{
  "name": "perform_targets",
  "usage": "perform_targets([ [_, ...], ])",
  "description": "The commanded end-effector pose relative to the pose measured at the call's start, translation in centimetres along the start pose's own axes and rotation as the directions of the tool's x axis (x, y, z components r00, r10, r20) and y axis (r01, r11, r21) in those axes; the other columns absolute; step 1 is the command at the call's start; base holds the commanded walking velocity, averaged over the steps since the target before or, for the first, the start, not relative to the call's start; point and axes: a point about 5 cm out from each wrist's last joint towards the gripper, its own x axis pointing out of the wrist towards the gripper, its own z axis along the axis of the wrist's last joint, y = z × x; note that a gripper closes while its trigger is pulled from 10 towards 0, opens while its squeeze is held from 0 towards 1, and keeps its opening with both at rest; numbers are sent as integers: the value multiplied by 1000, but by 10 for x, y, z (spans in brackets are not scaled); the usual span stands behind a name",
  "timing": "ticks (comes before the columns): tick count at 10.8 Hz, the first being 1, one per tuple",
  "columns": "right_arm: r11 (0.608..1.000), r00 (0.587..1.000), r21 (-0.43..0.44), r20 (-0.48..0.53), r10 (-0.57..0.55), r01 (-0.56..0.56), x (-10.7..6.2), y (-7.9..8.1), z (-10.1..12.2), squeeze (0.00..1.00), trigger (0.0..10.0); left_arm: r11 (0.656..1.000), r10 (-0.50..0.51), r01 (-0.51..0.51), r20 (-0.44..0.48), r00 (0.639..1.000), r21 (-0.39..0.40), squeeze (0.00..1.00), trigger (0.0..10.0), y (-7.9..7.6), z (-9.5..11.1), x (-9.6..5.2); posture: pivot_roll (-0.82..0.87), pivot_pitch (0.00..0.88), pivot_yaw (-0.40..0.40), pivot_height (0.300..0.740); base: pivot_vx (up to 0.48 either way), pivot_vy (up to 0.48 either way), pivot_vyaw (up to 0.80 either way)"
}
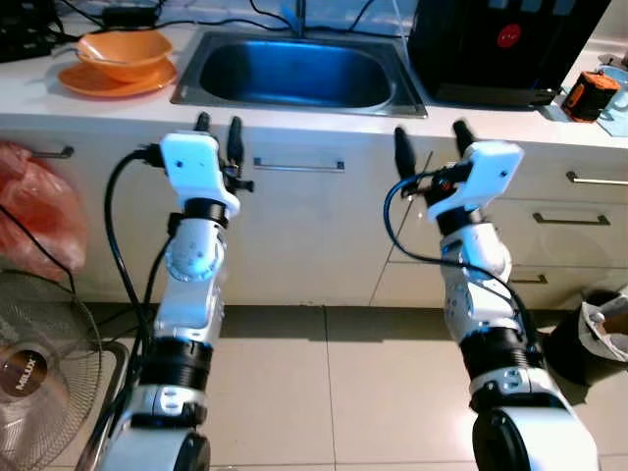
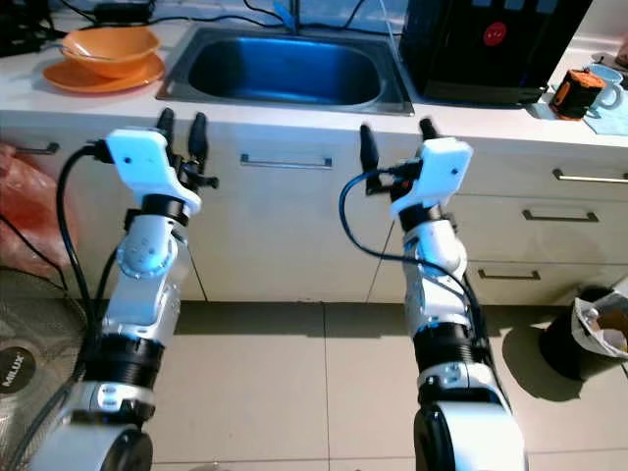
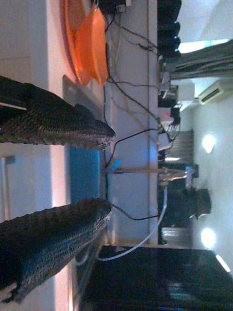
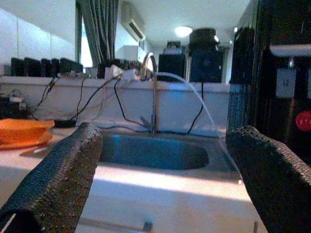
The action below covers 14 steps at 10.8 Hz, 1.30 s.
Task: Kitchen organization
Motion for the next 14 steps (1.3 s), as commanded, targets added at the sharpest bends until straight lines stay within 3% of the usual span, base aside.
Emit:
perform_targets([
  [1,1000,1000,8,-8,-6,6,-2,0,0,0,10000,1000,7,-7,-14,1000,9,0,10000,-2,0,-2,39,53,-57,740,0,0,0],
  [6,1000,999,7,-46,16,-15,-6,7,-6,0,10000,1000,13,-14,-75,997,-15,0,10000,-5,-10,-12,42,52,-59,740,0,0,0],
  [11,1000,998,7,-60,30,-30,-4,11,-7,0,10000,1000,5,-7,-79,997,-27,0,10000,-8,-8,-10,54,55,-60,740,0,0,0],
  [14,999,998,10,-62,32,-32,-4,13,-7,0,10000,1000,9,-12,-89,996,-28,0,10000,-6,-8,-10,54,51,-57,740,356,0,0],
])
